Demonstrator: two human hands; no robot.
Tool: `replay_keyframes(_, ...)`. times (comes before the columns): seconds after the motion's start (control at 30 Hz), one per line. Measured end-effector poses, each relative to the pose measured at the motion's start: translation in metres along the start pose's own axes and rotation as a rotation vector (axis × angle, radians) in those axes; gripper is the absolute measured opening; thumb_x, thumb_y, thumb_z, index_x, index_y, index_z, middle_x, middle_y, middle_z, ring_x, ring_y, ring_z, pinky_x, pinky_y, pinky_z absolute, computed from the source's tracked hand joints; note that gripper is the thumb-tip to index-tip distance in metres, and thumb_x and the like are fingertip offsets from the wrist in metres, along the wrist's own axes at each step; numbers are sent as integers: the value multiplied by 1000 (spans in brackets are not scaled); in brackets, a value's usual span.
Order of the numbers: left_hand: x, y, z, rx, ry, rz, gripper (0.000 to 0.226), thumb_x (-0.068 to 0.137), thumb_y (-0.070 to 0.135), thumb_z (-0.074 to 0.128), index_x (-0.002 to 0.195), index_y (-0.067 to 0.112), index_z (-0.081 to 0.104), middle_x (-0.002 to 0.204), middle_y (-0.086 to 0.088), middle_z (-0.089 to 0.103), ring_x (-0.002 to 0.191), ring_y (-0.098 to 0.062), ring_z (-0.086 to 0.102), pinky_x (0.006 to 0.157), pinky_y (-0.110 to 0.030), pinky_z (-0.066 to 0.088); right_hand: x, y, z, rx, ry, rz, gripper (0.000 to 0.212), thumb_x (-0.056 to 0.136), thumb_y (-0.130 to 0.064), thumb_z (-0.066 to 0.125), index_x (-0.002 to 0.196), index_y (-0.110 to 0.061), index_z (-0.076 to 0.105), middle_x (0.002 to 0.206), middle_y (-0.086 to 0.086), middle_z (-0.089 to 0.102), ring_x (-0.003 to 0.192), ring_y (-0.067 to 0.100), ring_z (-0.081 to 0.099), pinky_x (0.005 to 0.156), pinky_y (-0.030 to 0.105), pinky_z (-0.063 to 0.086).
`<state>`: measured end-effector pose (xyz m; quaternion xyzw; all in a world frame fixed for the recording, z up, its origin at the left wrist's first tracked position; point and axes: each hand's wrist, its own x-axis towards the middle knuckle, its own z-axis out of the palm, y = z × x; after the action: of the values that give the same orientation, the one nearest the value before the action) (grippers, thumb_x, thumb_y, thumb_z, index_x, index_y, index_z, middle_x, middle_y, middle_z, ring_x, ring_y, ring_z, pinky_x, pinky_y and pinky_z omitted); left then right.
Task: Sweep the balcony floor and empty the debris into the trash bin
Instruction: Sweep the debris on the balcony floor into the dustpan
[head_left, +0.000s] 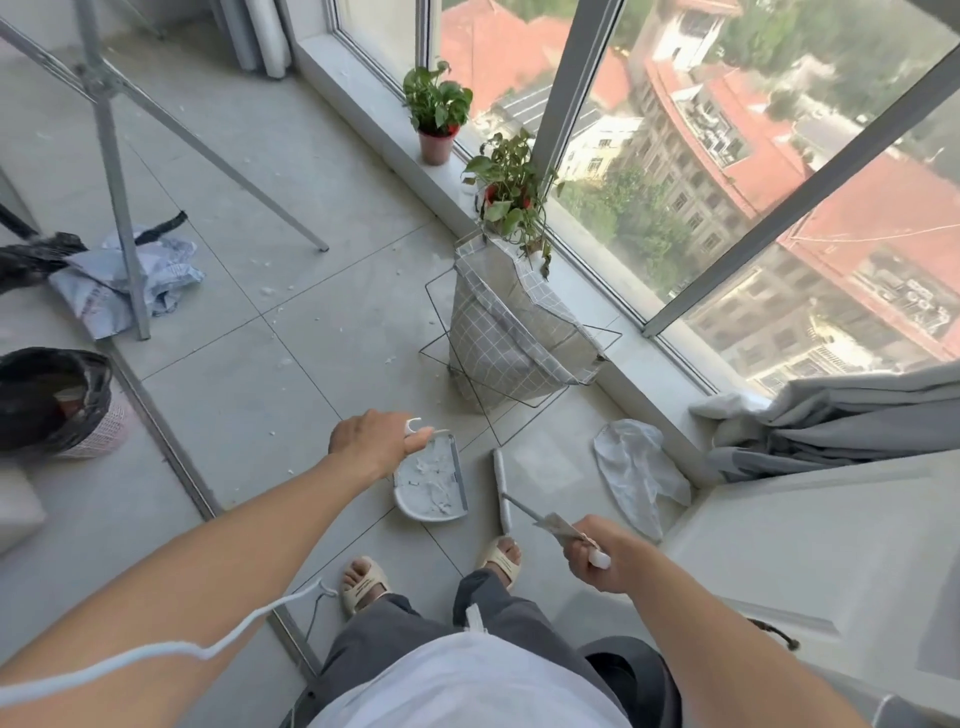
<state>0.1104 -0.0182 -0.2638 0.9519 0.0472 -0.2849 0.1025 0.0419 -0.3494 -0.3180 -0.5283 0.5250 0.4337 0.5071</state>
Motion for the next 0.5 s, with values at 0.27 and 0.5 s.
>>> replay_keyframes(0.27,-8,-11,13,-116,-93,-108,58,95,64,34,137,28,50,126,-10,60,112,-32,58,83,-35,44,-8,4,28,-297,14,27,17,79,-1,48,65,-3,55,54,8,48,39,13,41,38,15,35)
replay_keyframes(0.5,-3,-15,7,-144,-132,-116,58,95,66,34,135,27,50,125,-11,60,112,-32,57,85,-35,43,-32,-38,4,-295,-129,66,15,90,-5,52,75,-3,55,58,4,46,37,7,38,32,15,34)
